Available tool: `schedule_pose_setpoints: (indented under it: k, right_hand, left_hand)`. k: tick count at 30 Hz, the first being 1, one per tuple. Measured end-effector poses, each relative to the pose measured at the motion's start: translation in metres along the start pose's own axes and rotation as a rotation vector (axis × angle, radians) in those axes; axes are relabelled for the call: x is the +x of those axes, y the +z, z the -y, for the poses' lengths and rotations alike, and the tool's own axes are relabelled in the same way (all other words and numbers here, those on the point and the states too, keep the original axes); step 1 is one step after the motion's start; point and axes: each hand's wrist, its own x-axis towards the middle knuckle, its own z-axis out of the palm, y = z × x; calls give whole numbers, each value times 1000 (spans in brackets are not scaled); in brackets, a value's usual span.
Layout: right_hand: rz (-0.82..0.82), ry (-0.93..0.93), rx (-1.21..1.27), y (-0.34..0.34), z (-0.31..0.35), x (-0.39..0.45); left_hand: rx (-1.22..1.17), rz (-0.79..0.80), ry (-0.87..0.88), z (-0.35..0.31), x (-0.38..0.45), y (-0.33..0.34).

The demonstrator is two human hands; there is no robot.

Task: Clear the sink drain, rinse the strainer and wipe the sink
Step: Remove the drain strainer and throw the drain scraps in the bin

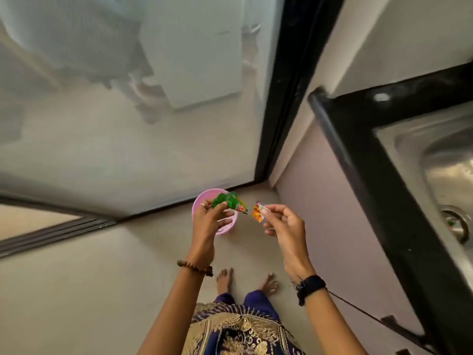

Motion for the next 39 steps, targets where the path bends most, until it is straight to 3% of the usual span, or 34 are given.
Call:
schedule_pose_setpoints:
  k: [8,13,17,20,23,25,27,34,39]
  right_hand:
    - [88,174,-262,76,-125,105]
    - [86,224,-414,114,-232,199]
    - [76,239,-529,133,-311,263]
    - [111,288,-572,144,-360,296]
    - [160,313,-597,148,-385,304]
    - [142,298,-589,148,-380,297]
    - [90,315,-469,146,-361,282]
    - [3,392,53,121,-195,192]
    - [78,276,283,84,-38,103]
  left_hand:
    - [173,-108,-139,105,120,-79]
    - [385,-161,-104,196,221,-111]
    - [394,-197,-125,254,290,-125]
    - [347,-101,-233,290,330,-129]
    - [563,40,-250,313,342,-131]
    - [635,73,-199,310,333,-128]
    - [563,75,-172,296,315,-122]
    - [-176,-79,-319,160,215,-58]
    - [-398,264,-293,29,106,-2]
